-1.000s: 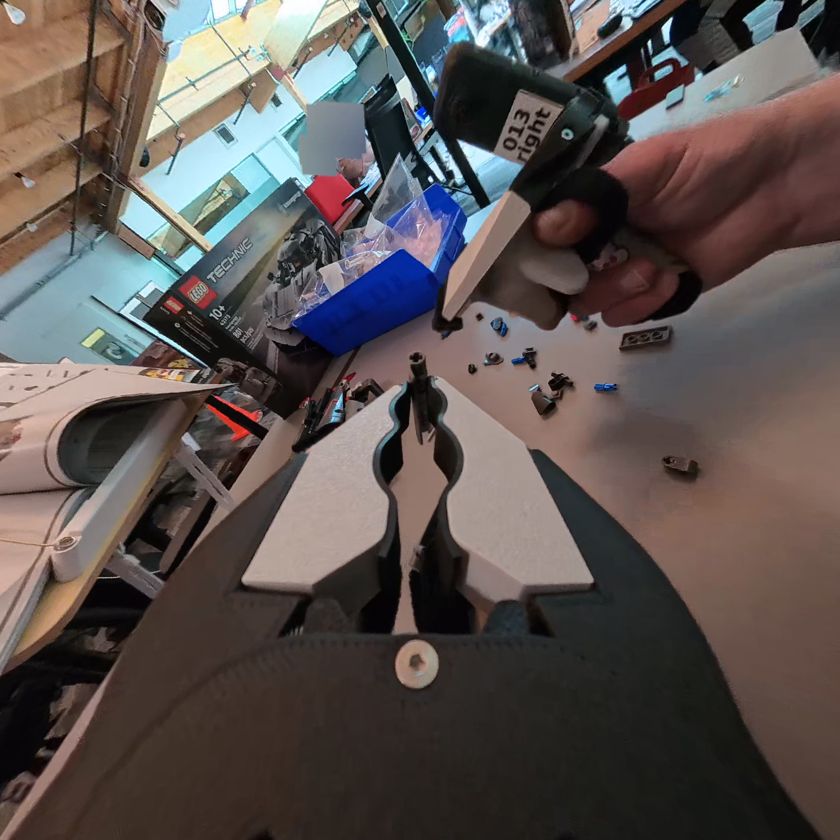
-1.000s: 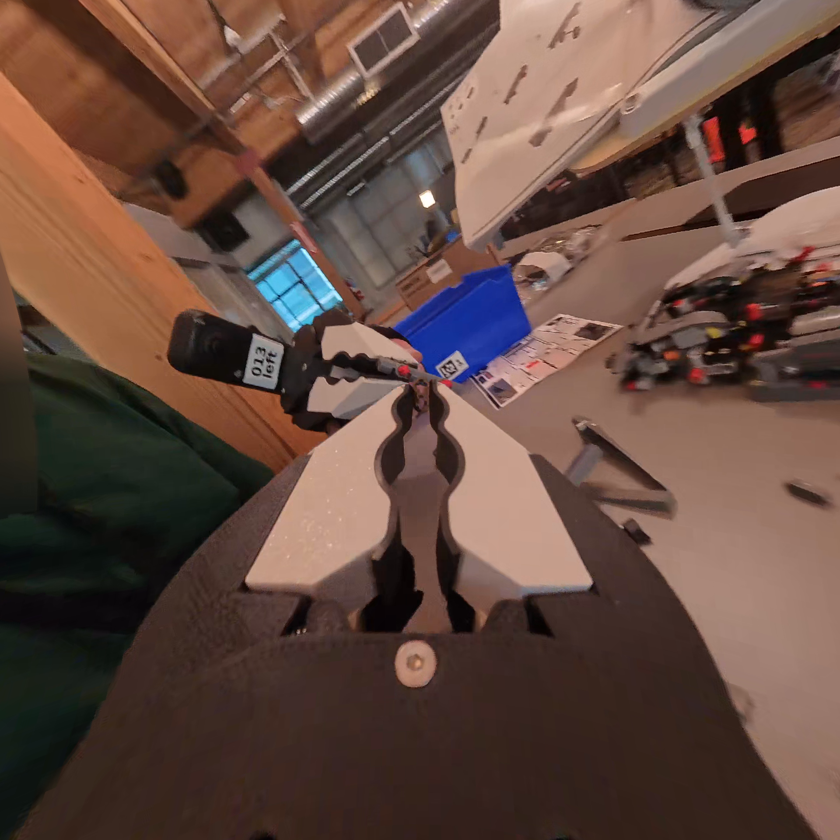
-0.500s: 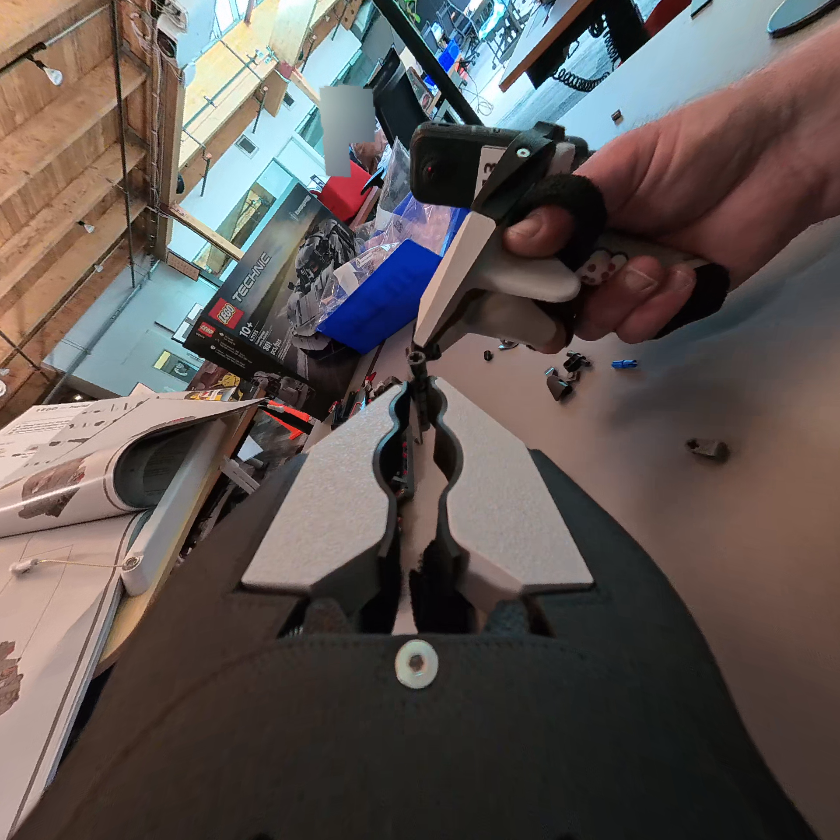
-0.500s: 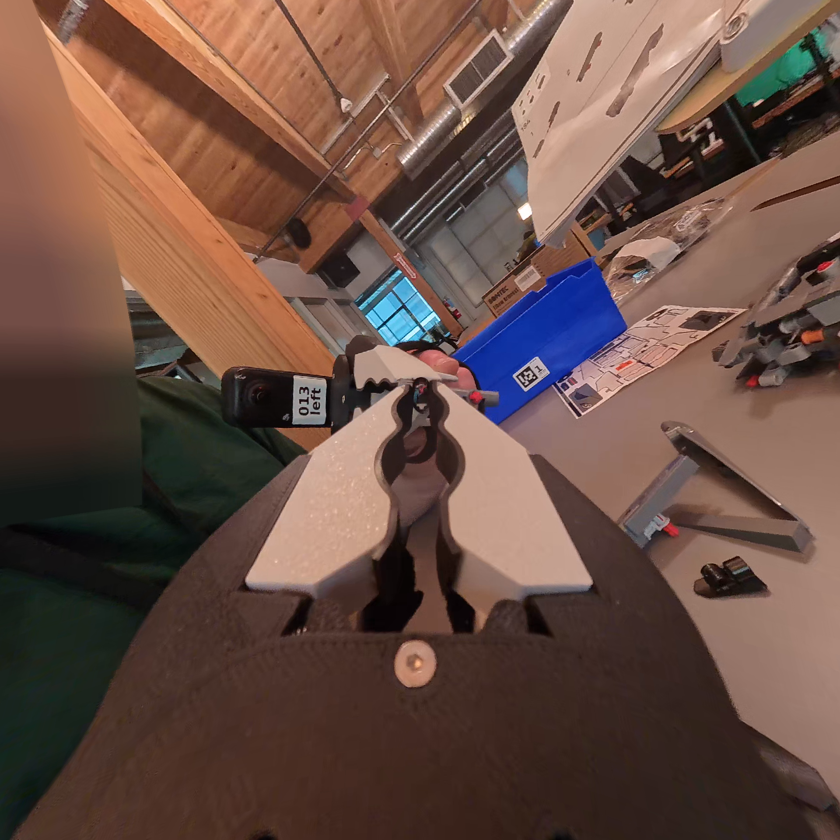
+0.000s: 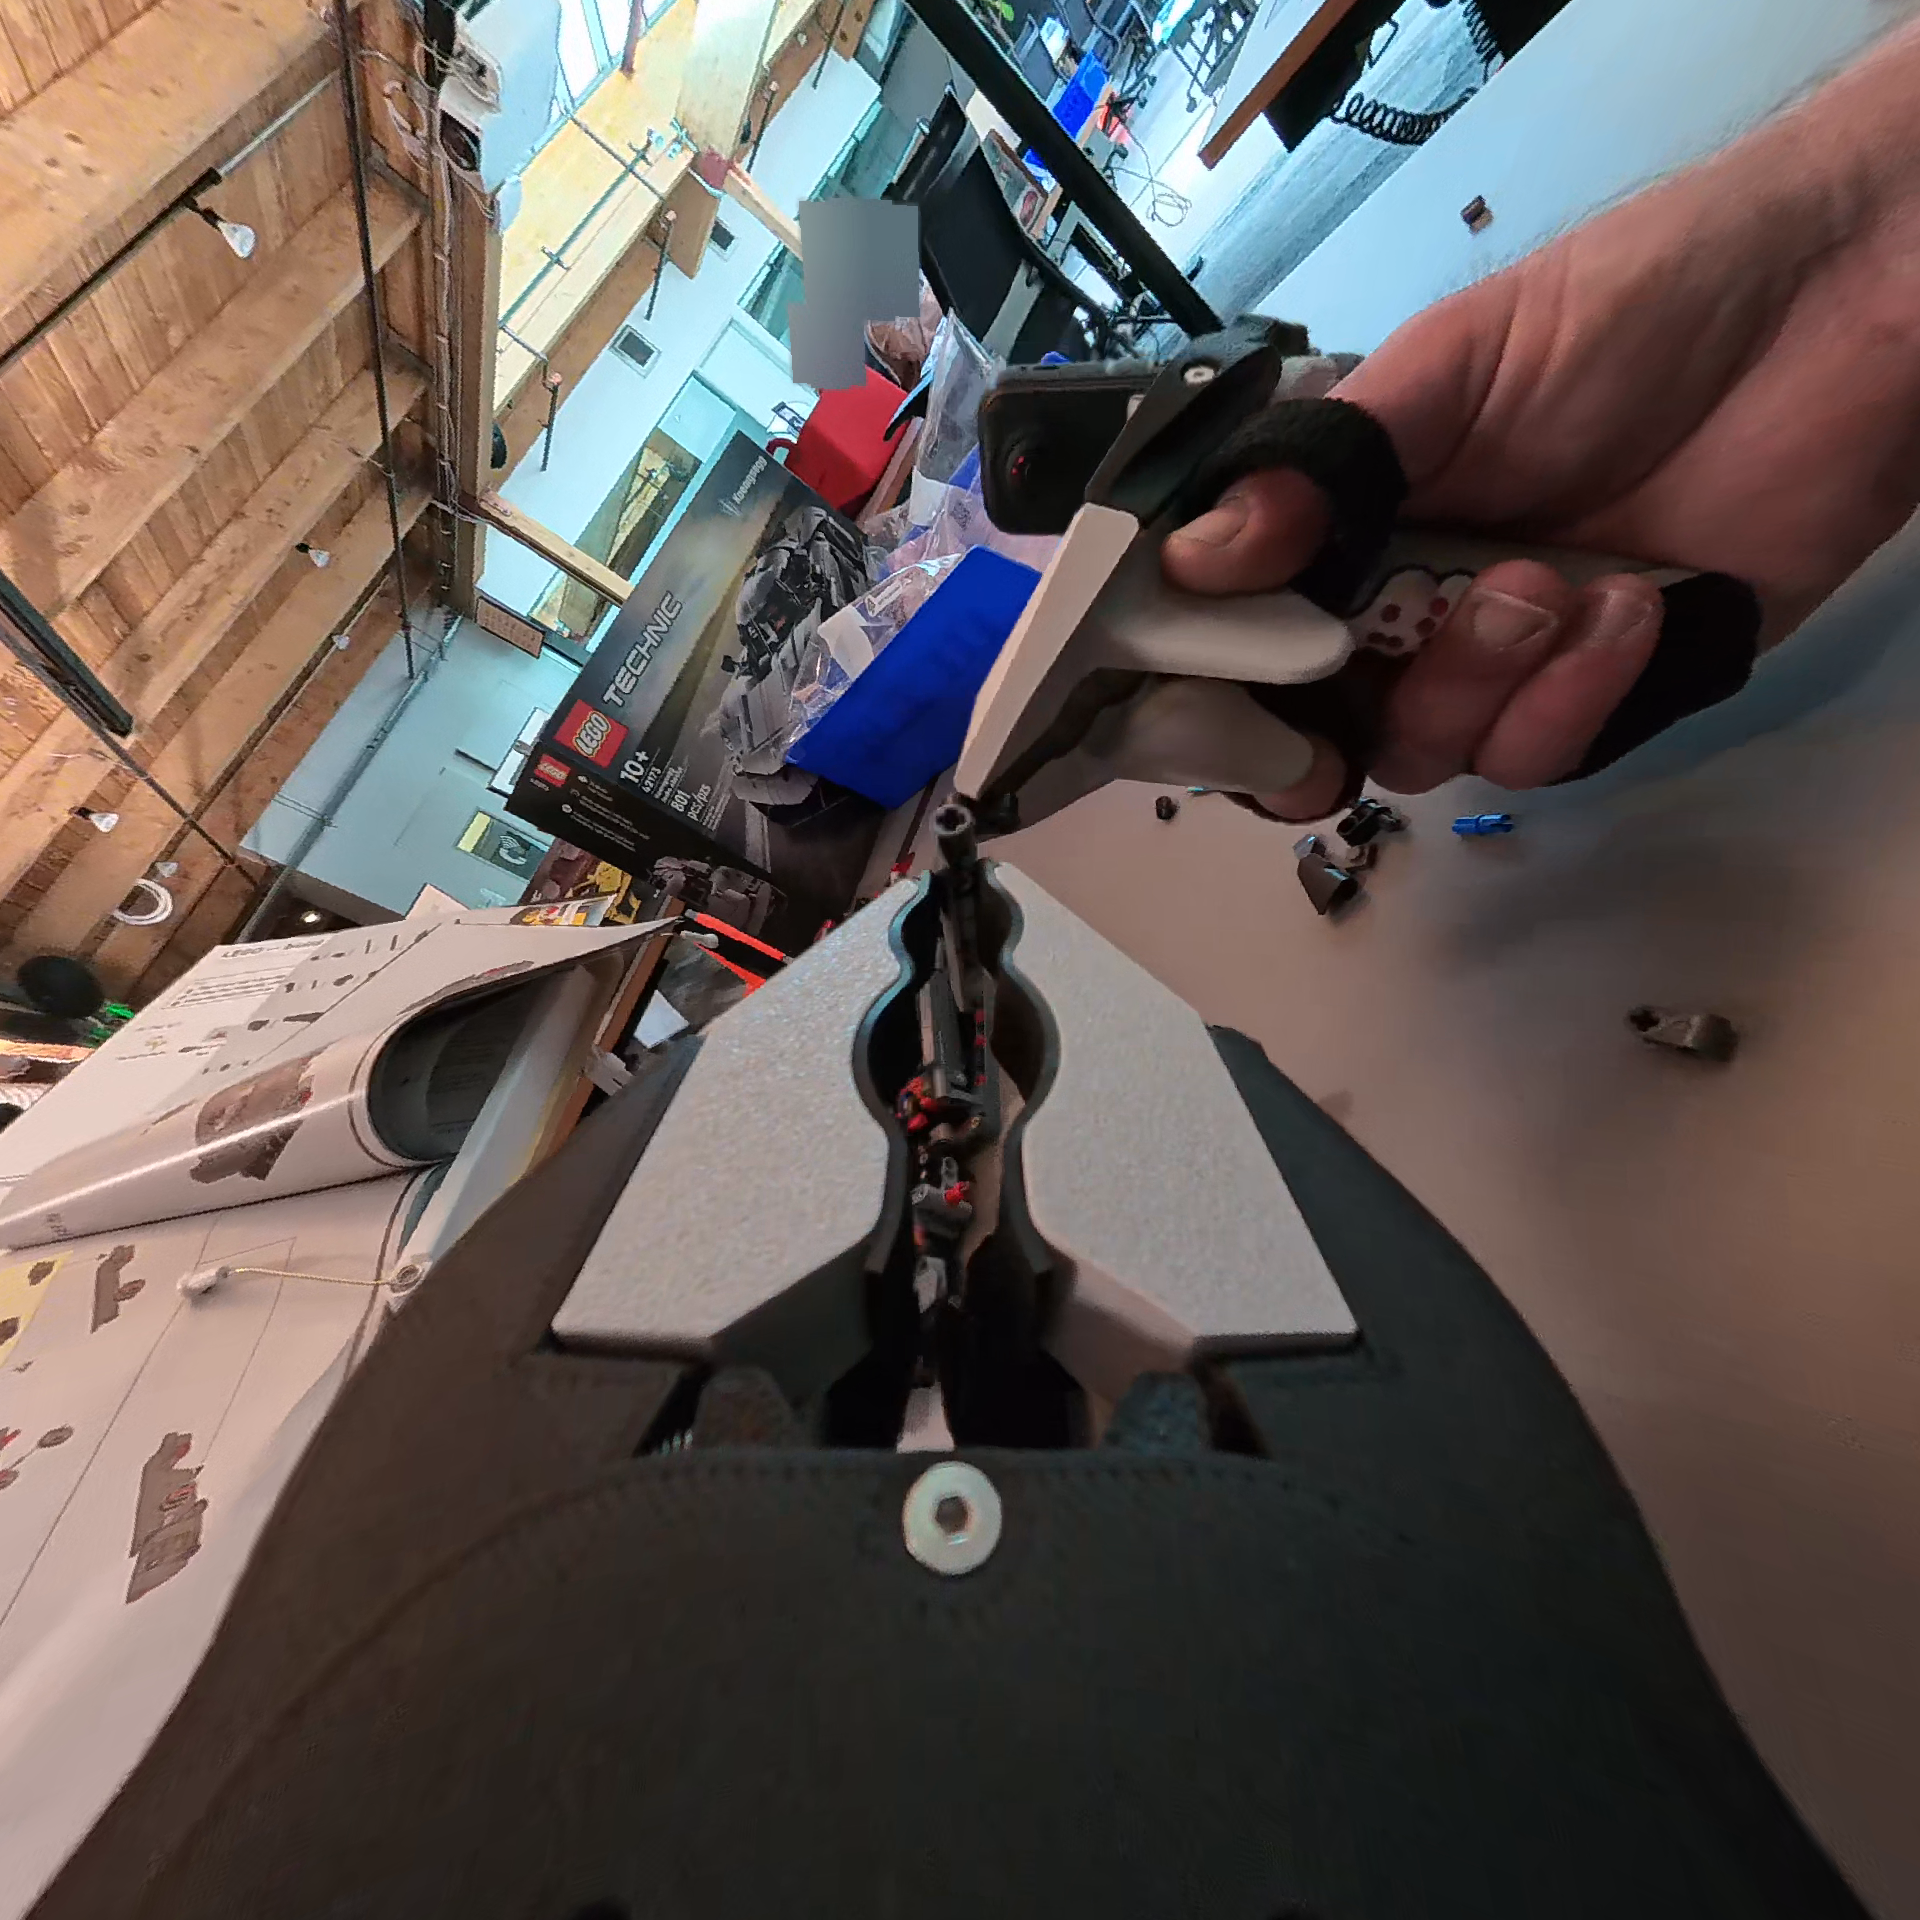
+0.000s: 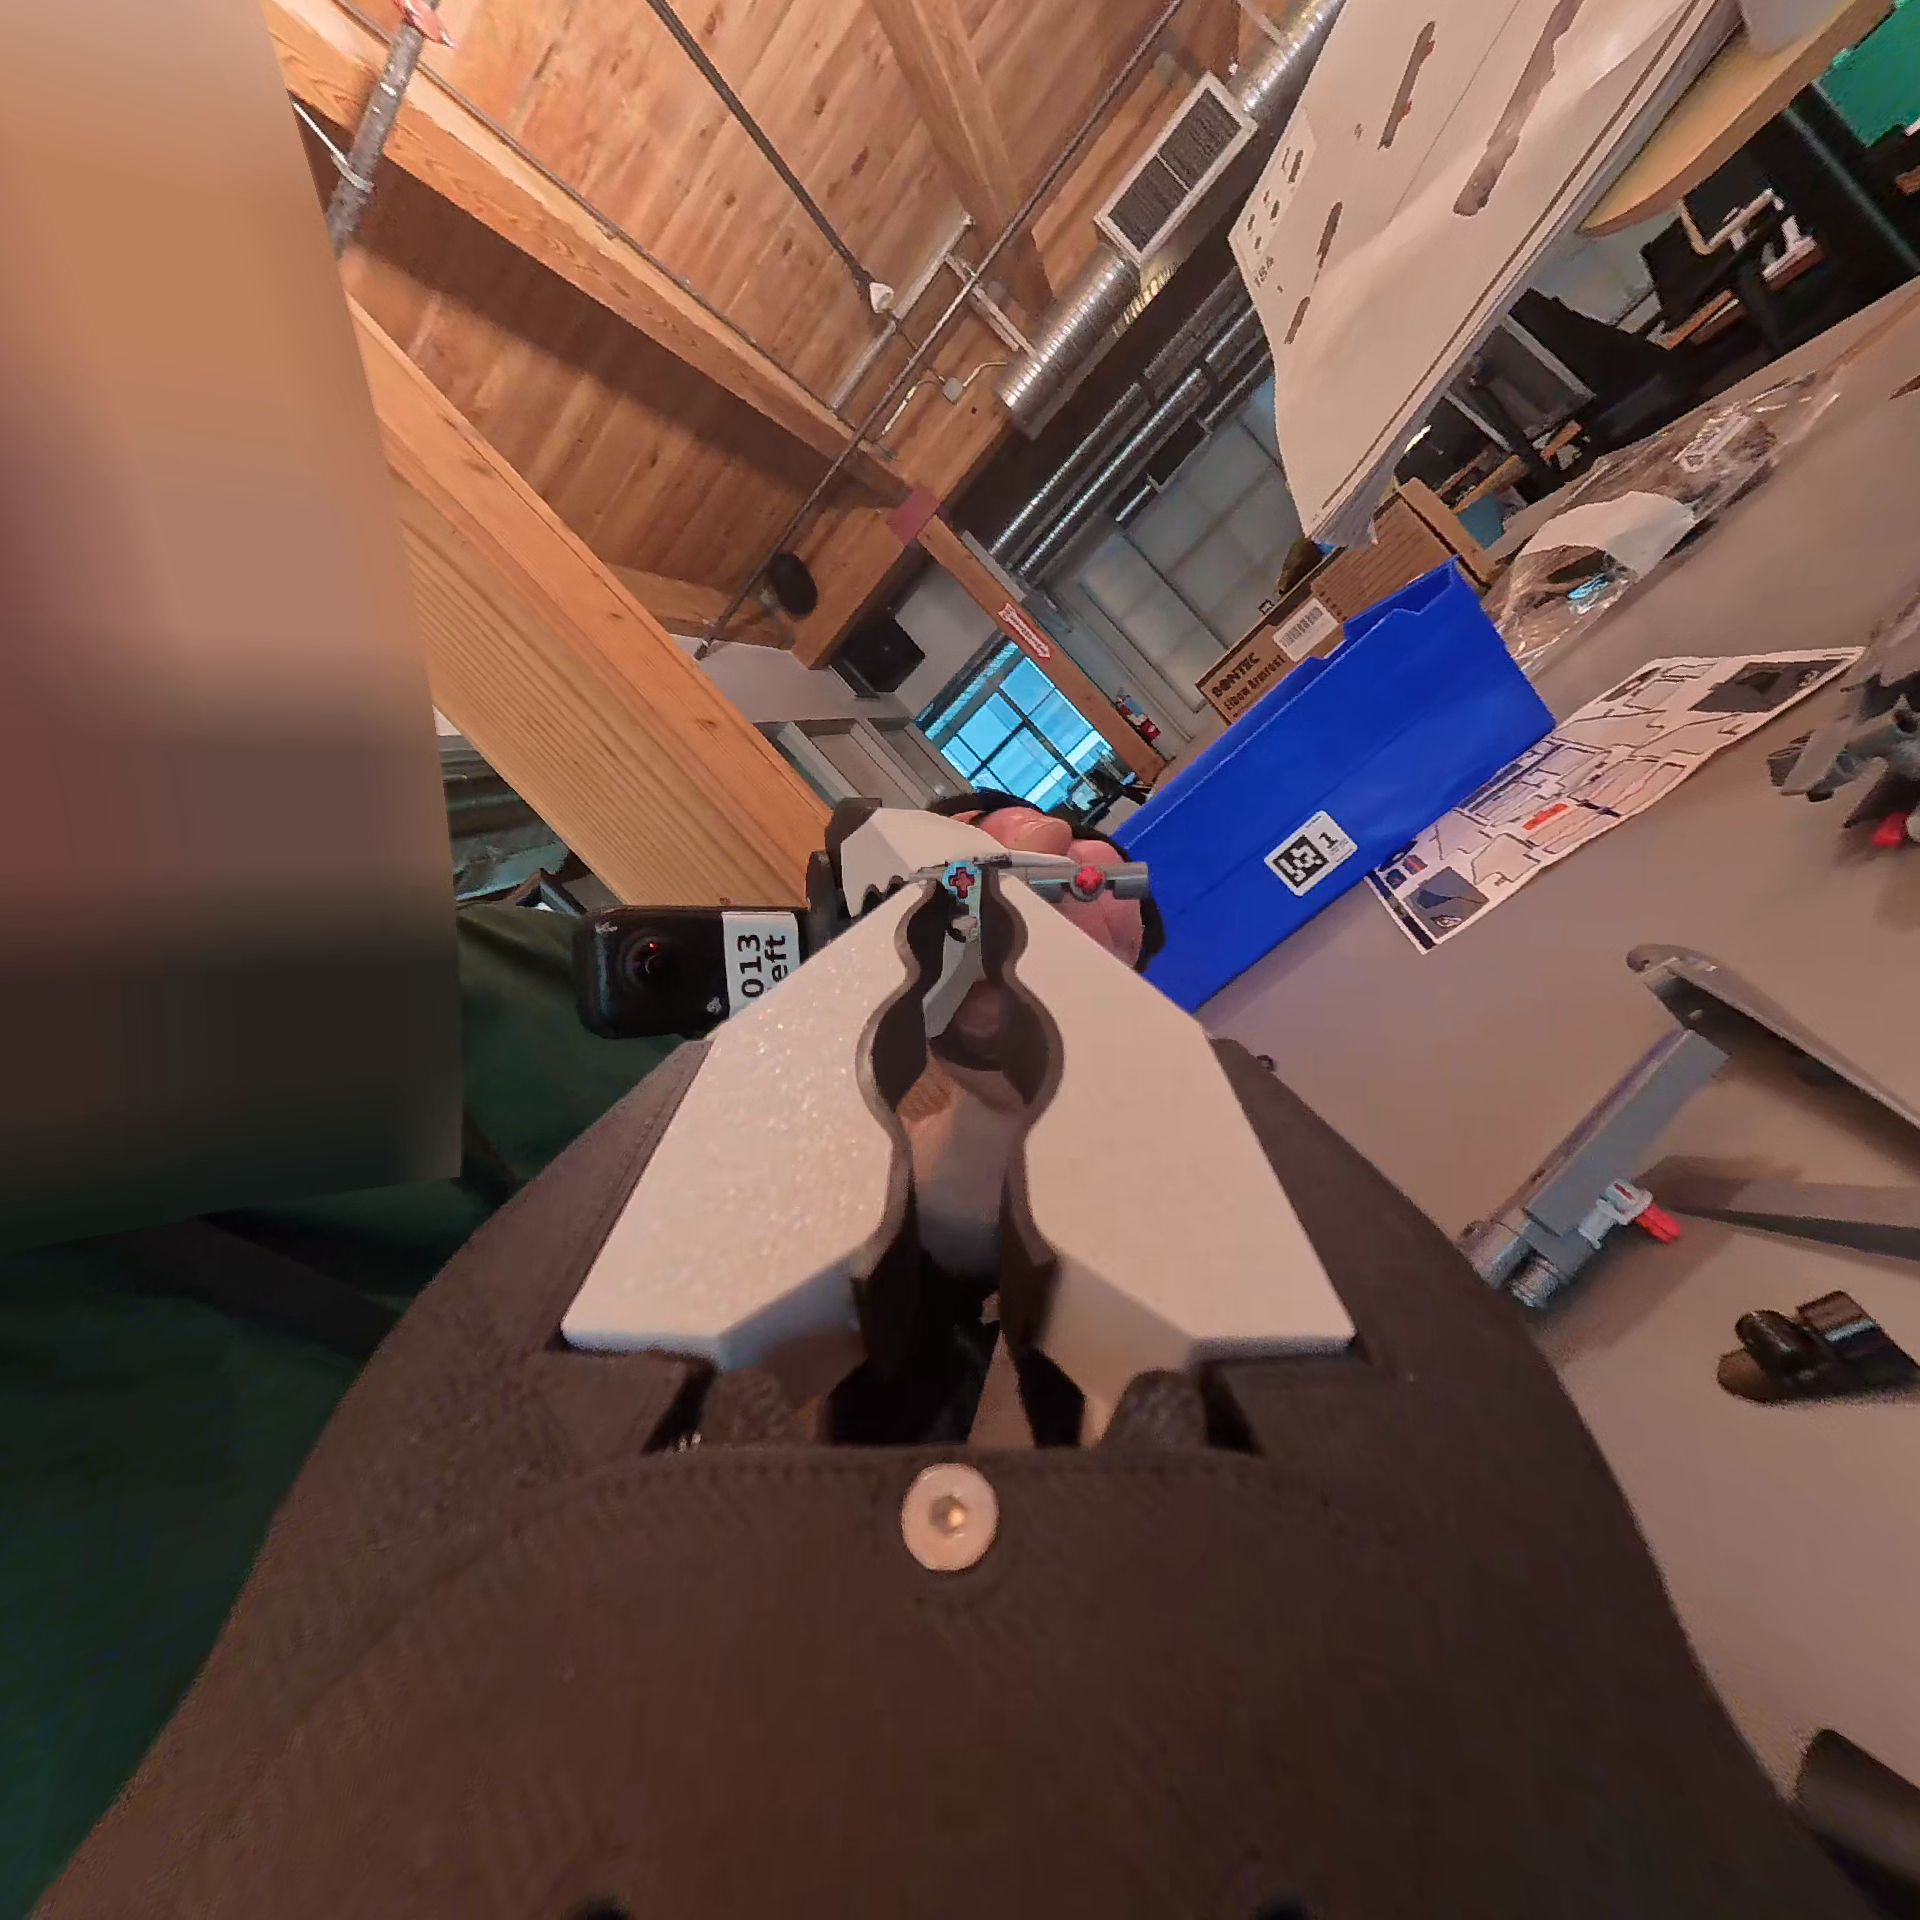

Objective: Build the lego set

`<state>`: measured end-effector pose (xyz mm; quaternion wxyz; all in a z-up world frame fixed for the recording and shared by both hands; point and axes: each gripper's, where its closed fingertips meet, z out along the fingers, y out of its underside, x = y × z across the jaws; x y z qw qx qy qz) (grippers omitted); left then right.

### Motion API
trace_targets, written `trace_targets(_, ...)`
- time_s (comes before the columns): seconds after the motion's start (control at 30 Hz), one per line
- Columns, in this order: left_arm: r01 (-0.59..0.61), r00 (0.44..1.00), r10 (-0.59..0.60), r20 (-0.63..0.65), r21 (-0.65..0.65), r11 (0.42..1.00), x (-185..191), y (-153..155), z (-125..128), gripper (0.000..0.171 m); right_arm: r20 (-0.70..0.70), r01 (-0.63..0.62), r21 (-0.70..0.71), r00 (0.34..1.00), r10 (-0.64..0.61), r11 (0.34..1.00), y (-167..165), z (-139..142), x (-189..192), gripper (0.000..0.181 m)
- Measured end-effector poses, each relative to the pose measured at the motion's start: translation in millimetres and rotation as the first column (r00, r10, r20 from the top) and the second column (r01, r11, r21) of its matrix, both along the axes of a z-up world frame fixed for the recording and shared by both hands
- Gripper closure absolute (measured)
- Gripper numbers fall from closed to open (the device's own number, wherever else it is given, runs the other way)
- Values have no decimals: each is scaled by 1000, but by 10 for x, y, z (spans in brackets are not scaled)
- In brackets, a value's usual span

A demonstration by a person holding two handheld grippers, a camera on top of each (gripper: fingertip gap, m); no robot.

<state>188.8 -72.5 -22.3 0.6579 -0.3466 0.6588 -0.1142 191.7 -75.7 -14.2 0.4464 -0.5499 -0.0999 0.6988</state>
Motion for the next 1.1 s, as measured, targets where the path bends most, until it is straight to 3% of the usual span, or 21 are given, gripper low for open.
trace_targets(0.03,-1,1000,1,3,5,1000,-2,-4,7,168,-11,-10,-1,1000,10,1000,-6,8,-2,177)
trace_targets(0.57,-45,998,47,-47,42,998,1,18,-66,169,85,4,-25,996,-2,1000,-17,-76,-22,178)
trace_targets(0.93,-41,994,49,-95,85,996,34,22,-151,168,245,16,-41,969,-6,999,-6,-159,-2,178)
trace_targets(1.1,-17,988,33,-151,107,994,57,-20,-259,169,352,-31,-91,934,61,995,-47,-267,30,178)
